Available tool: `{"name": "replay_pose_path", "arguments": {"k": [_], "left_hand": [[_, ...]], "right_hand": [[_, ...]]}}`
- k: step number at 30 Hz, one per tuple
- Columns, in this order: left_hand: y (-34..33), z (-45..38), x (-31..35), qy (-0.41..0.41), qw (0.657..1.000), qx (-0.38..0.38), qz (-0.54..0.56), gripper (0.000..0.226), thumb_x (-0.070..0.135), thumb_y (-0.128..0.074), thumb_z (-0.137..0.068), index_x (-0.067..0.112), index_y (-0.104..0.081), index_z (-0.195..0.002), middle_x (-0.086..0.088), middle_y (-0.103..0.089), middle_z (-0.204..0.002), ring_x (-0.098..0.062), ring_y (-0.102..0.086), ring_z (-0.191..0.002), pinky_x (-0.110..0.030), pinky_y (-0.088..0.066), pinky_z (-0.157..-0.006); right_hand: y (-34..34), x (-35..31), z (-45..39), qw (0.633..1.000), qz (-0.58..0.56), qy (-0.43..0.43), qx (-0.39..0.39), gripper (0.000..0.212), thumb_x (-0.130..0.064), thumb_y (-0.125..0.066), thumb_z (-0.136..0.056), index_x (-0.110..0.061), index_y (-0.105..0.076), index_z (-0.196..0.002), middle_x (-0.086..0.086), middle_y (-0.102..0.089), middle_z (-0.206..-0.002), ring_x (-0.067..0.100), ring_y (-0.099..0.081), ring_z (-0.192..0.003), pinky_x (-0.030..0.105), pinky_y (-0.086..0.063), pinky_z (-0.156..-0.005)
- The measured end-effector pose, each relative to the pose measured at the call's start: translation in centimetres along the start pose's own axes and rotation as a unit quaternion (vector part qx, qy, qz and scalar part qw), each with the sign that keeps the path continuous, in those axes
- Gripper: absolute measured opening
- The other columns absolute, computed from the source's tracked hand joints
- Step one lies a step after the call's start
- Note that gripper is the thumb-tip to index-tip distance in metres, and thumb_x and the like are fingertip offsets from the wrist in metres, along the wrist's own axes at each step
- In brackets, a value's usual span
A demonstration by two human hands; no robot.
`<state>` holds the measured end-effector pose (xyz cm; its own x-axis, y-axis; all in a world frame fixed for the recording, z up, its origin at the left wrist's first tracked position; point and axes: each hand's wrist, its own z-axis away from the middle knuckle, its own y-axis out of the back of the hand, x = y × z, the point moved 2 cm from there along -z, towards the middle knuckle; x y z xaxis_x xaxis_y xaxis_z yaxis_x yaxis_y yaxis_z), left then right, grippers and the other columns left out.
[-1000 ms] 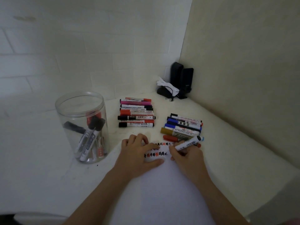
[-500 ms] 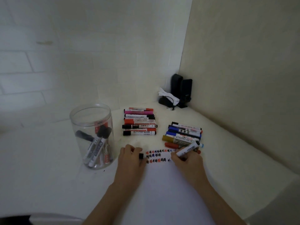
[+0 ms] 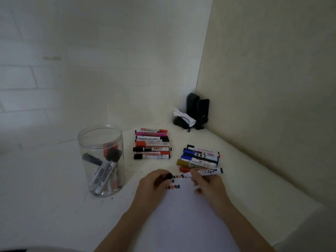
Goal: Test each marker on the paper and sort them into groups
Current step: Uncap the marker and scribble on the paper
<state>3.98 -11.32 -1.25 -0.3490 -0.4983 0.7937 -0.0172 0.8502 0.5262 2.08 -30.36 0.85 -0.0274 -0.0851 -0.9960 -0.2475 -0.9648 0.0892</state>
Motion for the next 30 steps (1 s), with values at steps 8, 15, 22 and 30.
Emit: {"name": "replay_pose_path", "arguments": {"k": [8,15,22,30], "left_hand": [[0.3,0.1,-0.8,-0.016,0.999,0.024,0.019,0.021,0.022,-0.065,-0.089,0.027,-0.068,-0.109,0.015,-0.066,-0.103,0.007,-0.056,-0.095,-0.001,-0.037,-0.083],[0.4,0.2,-0.7,-0.057,0.997,0.029,0.039,0.025,0.016,-0.068,-0.086,0.03,-0.068,-0.107,0.014,-0.064,-0.094,-0.003,-0.057,-0.087,-0.009,-0.042,-0.079],[0.6,0.1,-0.8,-0.053,0.996,0.019,0.073,0.024,0.015,-0.07,-0.085,0.023,-0.072,-0.107,0.012,-0.067,-0.09,-0.003,-0.059,-0.083,-0.013,-0.045,-0.077],[0.6,0.2,-1.0,-0.061,0.994,0.034,0.08,0.017,0.018,-0.073,-0.082,0.017,-0.074,-0.099,0.007,-0.066,-0.083,-0.007,-0.058,-0.076,-0.012,-0.044,-0.07]], "right_hand": [[-1.8,-0.8,1.3,0.997,-0.066,-0.017,-0.026,0.016,-0.023,-0.063,-0.093,-0.011,-0.069,-0.102,0.004,-0.07,-0.076,0.012,-0.056,-0.066,0.023,-0.044,-0.051],[-2.5,-1.3,1.2,0.999,-0.008,-0.005,-0.038,0.017,-0.026,-0.067,-0.089,-0.012,-0.073,-0.098,0.003,-0.07,-0.073,0.008,-0.055,-0.061,0.019,-0.042,-0.05],[-3.2,-0.9,1.2,0.998,-0.035,-0.013,-0.056,0.016,-0.023,-0.071,-0.086,-0.01,-0.072,-0.094,0.007,-0.072,-0.075,0.012,-0.061,-0.069,0.023,-0.048,-0.059],[-4.0,-0.1,1.2,0.988,-0.102,-0.08,-0.079,0.026,-0.021,-0.071,-0.086,-0.009,-0.068,-0.109,0.008,-0.064,-0.074,0.013,-0.055,-0.066,0.024,-0.046,-0.058]]}}
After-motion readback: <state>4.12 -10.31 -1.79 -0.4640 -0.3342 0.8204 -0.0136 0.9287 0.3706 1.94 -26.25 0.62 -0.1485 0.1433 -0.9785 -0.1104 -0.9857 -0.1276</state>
